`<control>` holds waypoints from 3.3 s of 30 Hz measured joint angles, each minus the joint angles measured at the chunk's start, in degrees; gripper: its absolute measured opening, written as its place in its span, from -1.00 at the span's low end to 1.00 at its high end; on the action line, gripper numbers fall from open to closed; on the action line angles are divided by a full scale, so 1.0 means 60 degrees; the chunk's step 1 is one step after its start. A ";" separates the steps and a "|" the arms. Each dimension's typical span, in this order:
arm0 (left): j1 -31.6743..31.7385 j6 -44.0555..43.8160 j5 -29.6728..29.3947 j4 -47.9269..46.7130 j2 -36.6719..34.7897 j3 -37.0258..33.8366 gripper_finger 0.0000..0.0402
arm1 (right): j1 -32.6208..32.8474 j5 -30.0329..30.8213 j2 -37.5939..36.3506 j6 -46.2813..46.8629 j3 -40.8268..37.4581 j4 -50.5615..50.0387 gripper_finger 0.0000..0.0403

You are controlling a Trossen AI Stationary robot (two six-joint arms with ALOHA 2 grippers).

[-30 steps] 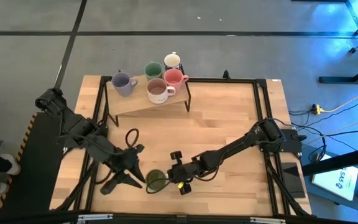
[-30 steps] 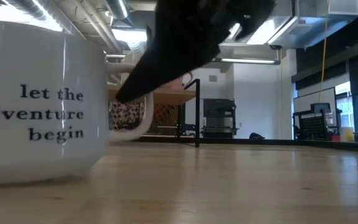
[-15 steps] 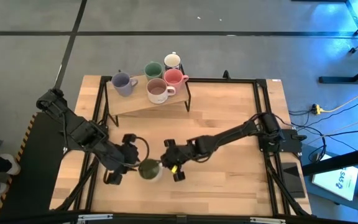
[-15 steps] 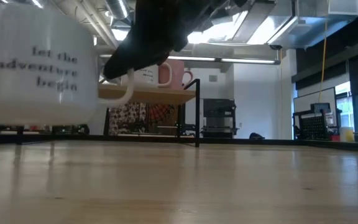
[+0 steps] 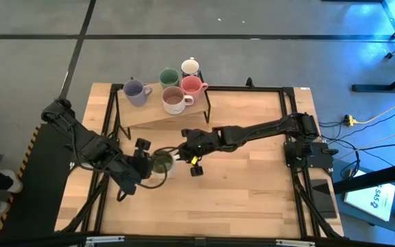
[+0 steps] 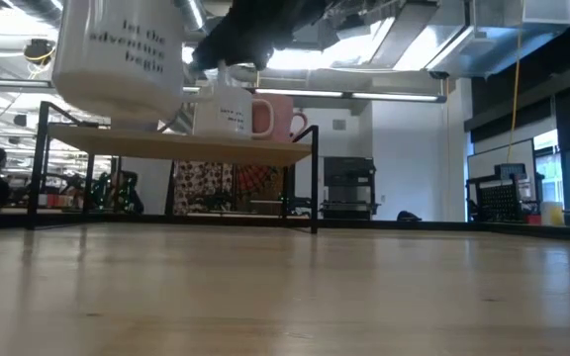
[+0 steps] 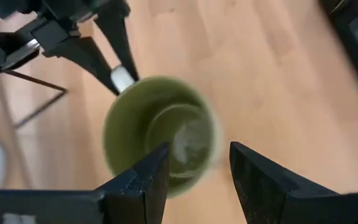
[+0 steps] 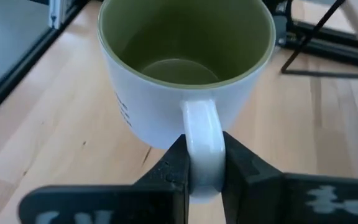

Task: Place coffee mugs
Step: Put the white mug on the shelf

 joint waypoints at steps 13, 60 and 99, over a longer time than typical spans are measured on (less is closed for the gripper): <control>0.1072 0.1465 0.0595 -0.0280 0.0788 0.0000 -0.21 | -0.0061 0.0008 -0.0560 -0.0564 0.0000 -0.0128 -0.83; 0.0733 -0.1947 -0.1682 -0.1453 -0.1356 0.2745 -0.31 | -0.1244 0.0665 -0.0368 -0.0695 0.0004 0.2598 -0.83; 0.0740 -0.2864 -0.2198 -0.1656 -0.2094 0.2783 -0.31 | -0.2038 0.2099 0.3165 0.0124 0.4958 0.0839 -0.83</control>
